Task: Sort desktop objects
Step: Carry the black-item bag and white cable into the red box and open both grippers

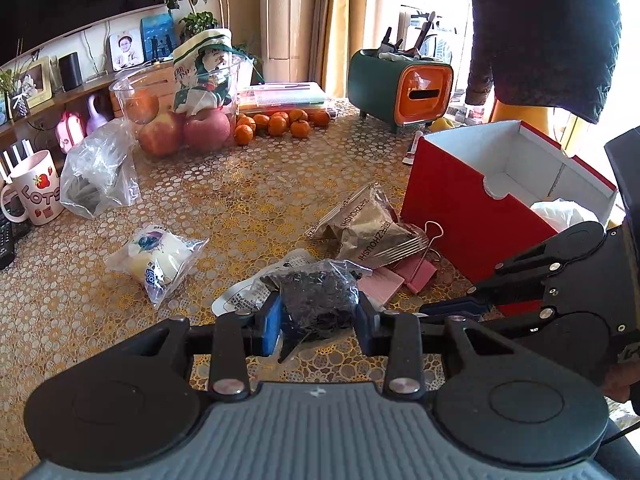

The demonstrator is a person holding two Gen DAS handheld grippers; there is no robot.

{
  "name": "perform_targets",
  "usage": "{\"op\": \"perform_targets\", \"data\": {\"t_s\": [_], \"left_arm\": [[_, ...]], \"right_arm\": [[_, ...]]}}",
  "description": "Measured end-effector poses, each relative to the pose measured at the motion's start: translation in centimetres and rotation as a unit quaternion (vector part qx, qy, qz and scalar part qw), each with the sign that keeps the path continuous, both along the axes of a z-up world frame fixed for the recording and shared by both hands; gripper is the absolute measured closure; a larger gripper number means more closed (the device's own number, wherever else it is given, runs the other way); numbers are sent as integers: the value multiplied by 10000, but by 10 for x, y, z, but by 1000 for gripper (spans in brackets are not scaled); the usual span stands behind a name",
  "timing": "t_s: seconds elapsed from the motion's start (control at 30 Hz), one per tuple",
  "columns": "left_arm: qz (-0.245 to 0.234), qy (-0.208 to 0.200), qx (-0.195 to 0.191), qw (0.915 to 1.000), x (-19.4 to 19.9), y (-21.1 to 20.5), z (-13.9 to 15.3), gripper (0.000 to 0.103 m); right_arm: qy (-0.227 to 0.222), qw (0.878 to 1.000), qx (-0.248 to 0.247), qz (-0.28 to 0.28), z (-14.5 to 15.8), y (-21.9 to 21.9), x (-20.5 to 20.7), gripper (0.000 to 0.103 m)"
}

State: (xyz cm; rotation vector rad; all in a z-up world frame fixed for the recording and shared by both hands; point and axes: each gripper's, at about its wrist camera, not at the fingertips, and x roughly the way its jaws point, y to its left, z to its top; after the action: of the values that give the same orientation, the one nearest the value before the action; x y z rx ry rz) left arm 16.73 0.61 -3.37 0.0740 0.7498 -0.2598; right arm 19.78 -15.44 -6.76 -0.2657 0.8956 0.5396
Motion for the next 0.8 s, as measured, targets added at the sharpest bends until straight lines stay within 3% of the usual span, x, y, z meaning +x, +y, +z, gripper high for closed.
{"op": "perform_targets", "data": {"t_s": [0.43,0.8], "left_arm": [[-282,-341,-14,9990,-21,-42,46,67],[-856,-646,138,9941,-24,-108,80,67]], "right_arm": [[-475,9961,619,-413,70,-63,-32,97],[-990,9888,707,-867,111,-124,-48,97]]}}
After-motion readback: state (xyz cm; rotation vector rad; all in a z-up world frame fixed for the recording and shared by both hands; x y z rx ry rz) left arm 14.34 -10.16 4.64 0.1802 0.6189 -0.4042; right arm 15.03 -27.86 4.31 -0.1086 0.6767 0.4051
